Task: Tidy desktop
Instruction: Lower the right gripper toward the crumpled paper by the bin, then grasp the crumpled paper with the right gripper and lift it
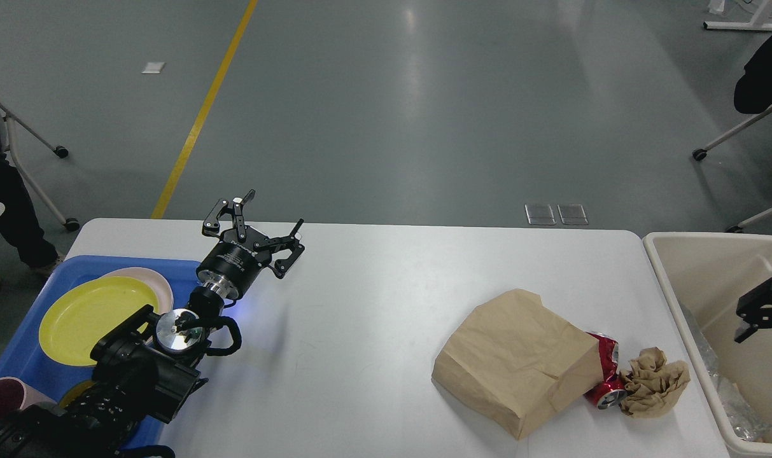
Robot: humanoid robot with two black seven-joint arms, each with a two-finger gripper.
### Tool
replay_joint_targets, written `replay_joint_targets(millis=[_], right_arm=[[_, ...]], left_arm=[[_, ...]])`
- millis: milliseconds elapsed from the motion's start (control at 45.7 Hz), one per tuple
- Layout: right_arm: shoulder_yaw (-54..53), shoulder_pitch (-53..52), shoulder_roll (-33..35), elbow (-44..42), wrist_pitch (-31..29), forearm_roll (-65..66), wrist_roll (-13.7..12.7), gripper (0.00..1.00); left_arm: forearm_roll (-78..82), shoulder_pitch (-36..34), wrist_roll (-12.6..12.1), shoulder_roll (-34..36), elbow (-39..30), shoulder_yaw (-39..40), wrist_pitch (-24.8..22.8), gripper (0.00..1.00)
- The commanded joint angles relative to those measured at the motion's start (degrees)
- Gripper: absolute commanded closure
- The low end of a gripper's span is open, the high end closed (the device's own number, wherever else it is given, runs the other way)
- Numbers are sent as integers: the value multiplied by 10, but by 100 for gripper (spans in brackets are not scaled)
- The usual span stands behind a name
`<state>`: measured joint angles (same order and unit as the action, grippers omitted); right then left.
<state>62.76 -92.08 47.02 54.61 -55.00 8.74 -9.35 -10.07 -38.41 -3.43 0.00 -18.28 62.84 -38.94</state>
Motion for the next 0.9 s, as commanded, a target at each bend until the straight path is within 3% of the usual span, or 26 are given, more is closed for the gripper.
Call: replay_joint_targets(millis=[0,416,745,876], right_arm=[[-22,9,-17,15,0,-1,0,0],[-135,113,-100,-18,11,0,0,0],[-170,227,-176,-199,12,1,0,0],[-169,245,-175,-223,11,1,0,0]], left_arm=[[0,0,0,0,0,0,0,3],[1,0,0,0,0,0,0,3],[0,0,0,0,0,0,0,3],[1,0,0,0,0,0,0,3]])
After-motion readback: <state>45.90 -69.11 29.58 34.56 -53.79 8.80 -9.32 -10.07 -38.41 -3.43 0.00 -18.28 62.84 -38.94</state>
